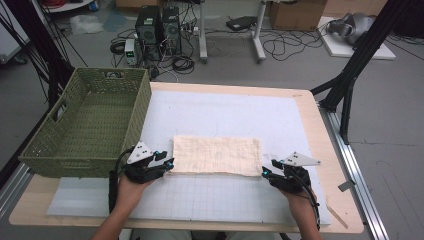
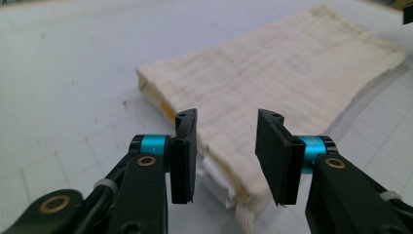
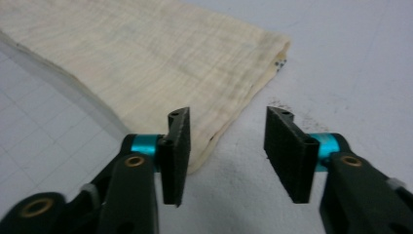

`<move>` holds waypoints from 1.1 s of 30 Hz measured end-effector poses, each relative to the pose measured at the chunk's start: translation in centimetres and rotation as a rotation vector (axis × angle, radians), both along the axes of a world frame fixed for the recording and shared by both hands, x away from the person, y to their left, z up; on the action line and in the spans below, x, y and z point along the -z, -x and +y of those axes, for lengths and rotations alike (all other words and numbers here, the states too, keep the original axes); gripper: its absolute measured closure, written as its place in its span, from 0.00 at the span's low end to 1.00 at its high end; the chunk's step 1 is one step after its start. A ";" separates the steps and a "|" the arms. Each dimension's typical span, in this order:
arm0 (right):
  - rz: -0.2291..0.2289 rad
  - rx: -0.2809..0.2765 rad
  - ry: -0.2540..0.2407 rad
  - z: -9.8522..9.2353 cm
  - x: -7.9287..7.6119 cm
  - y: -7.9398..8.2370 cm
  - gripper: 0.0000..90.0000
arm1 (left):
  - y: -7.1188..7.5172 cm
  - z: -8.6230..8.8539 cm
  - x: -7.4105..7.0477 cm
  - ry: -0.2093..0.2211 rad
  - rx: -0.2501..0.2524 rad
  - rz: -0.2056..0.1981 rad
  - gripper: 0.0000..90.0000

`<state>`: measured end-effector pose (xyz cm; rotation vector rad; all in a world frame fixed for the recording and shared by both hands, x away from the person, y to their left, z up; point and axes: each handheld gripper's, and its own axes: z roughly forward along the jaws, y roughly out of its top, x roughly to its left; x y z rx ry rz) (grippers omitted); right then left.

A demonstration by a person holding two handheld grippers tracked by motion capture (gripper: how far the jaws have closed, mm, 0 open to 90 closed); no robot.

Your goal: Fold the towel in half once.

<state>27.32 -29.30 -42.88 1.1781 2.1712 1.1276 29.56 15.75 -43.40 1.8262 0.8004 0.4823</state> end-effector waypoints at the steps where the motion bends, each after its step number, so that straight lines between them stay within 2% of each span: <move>1: -0.014 0.004 -0.007 -0.2 -0.2 0.1 0.50 | -0.1 0.0 0.0 0.010 0.025 -0.042 0.63; 2: -0.028 0.013 -0.010 -0.3 -0.3 0.2 0.45 | -0.2 0.0 0.0 0.027 0.036 -0.050 0.62; 4: -0.047 0.033 -0.024 -0.4 -0.5 0.3 0.37 | -0.7 0.0 -0.2 0.060 0.042 -0.035 0.59; 7: -0.066 0.055 -0.044 -0.8 -0.9 0.4 0.31 | -1.4 0.2 -0.7 0.144 0.001 0.030 0.37; 8: -0.068 0.063 -0.045 -0.9 -1.0 0.5 0.28 | -1.5 0.2 -0.8 0.155 -0.011 0.034 0.32; 10: -0.065 0.072 -0.049 -1.1 -1.1 0.5 0.23 | -1.4 0.1 -1.0 0.150 -0.016 0.038 0.26; 12: -0.055 0.058 -0.038 -1.4 -1.2 0.6 0.21 | -1.3 0.0 -1.0 0.150 -0.011 0.032 0.20; 13: -0.057 0.061 -0.021 -1.5 -1.2 0.9 0.20 | -1.1 0.0 -1.0 0.145 -0.012 0.023 0.20; 14: -0.063 0.062 -0.026 -1.7 -1.2 1.1 0.19 | -1.0 -0.1 -1.0 0.144 -0.011 0.020 0.20; 17: -0.076 0.063 -0.075 -2.1 -0.9 1.8 0.15 | -0.6 0.0 -1.0 0.149 -0.006 -0.002 0.20; 21: -0.103 0.056 -0.025 -2.1 -0.9 2.4 0.13 | -0.1 -0.1 -1.2 0.137 -0.004 -0.026 0.21; 23: -0.110 0.049 -0.015 -2.0 -0.9 2.5 0.13 | -0.1 -0.2 -1.2 0.134 -0.011 -0.024 0.21; 26: -0.127 0.042 -0.026 -1.8 -0.9 2.4 0.13 | -0.2 0.1 -1.1 0.135 -0.019 -0.017 0.21; 33: -0.131 0.045 -0.021 -1.9 -0.8 2.2 0.13 | -0.2 0.5 -1.0 0.132 -0.041 -0.015 0.22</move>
